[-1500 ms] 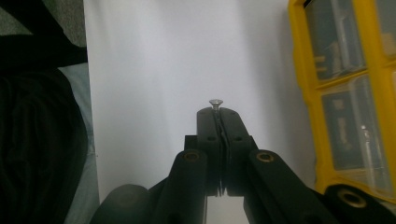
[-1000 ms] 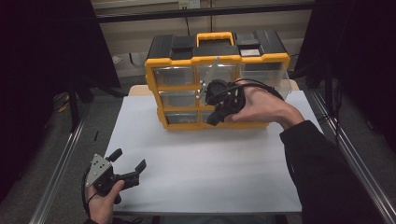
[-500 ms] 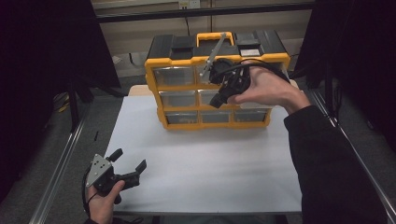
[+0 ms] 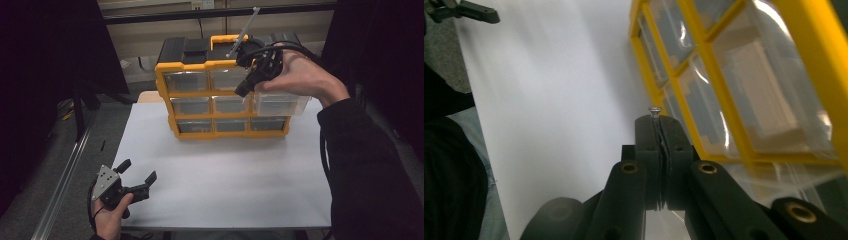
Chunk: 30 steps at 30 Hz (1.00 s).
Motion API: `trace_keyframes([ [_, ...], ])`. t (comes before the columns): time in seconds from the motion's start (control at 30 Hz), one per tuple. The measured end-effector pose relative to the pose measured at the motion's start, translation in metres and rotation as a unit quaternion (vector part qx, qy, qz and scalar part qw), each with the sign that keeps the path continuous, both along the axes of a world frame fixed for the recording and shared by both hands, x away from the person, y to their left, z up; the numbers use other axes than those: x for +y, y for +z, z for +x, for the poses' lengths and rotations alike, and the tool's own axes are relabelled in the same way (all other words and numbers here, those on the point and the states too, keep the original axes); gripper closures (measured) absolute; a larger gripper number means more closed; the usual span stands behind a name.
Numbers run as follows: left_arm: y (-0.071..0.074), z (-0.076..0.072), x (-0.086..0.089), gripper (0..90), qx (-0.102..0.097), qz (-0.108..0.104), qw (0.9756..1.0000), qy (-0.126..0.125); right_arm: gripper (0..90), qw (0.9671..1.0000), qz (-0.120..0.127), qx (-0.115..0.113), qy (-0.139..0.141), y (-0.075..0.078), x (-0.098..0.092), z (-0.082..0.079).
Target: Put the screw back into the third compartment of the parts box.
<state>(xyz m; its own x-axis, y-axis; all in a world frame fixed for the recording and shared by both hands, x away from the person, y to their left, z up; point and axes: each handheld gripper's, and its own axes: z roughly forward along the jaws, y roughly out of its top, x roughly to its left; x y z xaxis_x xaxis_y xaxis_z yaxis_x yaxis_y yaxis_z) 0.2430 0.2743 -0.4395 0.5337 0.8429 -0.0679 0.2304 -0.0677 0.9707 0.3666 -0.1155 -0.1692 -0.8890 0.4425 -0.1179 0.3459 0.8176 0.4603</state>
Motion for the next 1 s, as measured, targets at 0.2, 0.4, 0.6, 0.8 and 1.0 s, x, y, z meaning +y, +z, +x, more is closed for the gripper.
trace_keyframes([
  [0.2,0.000,0.000,0.000,2.3,0.000,0.000,1.0000,0.000,88.4,0.9997,0.014,-0.017,-0.010,0.008,-0.013,0.001],
  [0.4,0.000,0.000,0.001,2.3,0.000,0.004,1.0000,-0.001,88.4,0.9993,0.012,-0.017,-0.031,0.015,-0.025,0.004],
  [0.6,0.000,0.000,0.000,2.3,0.001,-0.002,1.0000,0.001,88.4,0.9986,-0.004,-0.008,-0.053,0.018,-0.036,0.007],
  [0.8,0.000,0.000,0.000,2.3,0.000,-0.002,1.0000,0.006,88.3,0.9977,-0.025,0.007,-0.064,0.016,-0.044,0.009],
  [1.0,0.000,0.000,0.000,2.3,0.000,-0.001,1.0000,0.005,88.3,0.9961,-0.037,0.016,-0.078,0.014,-0.050,0.012],
])
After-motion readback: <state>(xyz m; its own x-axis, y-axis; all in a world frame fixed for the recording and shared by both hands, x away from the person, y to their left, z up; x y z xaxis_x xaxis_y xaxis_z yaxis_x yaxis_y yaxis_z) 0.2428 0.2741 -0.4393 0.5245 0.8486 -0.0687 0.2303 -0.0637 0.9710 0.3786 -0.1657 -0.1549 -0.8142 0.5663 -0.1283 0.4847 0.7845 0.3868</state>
